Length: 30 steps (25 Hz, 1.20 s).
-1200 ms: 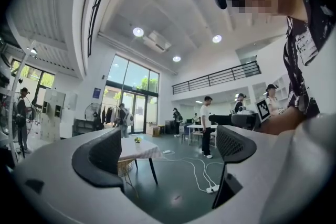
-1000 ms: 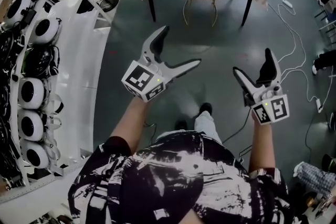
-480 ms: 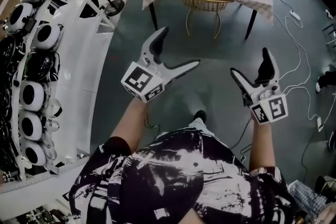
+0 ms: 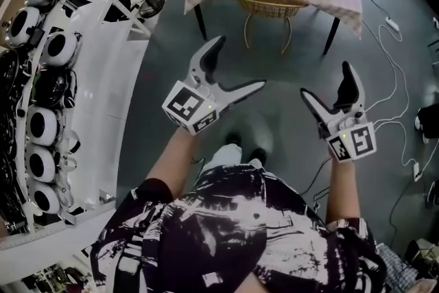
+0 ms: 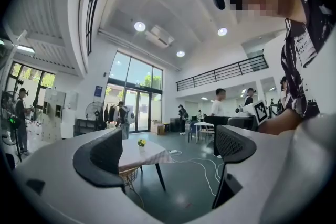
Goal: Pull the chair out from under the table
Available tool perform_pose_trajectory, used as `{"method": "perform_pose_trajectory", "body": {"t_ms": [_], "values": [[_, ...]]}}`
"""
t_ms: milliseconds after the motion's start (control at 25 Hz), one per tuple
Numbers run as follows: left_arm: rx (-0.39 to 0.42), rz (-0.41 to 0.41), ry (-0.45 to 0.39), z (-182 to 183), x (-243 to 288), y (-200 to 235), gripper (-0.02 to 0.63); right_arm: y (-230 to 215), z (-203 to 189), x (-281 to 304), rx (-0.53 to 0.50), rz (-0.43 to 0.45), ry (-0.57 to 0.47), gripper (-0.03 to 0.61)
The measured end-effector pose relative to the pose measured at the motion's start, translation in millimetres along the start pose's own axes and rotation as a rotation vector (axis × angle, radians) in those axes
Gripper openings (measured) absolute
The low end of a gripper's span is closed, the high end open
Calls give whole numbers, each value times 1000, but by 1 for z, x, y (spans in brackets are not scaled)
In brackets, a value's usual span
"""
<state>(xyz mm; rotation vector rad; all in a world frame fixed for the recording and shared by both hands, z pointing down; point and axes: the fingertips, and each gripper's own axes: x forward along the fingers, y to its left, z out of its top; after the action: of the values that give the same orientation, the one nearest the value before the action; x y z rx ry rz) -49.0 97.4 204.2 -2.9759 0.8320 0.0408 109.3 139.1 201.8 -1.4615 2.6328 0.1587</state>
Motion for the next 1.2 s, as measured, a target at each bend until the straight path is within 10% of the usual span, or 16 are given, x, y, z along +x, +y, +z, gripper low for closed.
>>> {"method": "perform_pose_trajectory", "body": {"t_ms": [840,1200], "values": [[-29,-136,-3,-31,59,206,545,-48,-28,208,-71,-106,52,551],[-38,-154,-7,-37,85,220,545,-69,-41,219,-84,-109,88,551]]}}
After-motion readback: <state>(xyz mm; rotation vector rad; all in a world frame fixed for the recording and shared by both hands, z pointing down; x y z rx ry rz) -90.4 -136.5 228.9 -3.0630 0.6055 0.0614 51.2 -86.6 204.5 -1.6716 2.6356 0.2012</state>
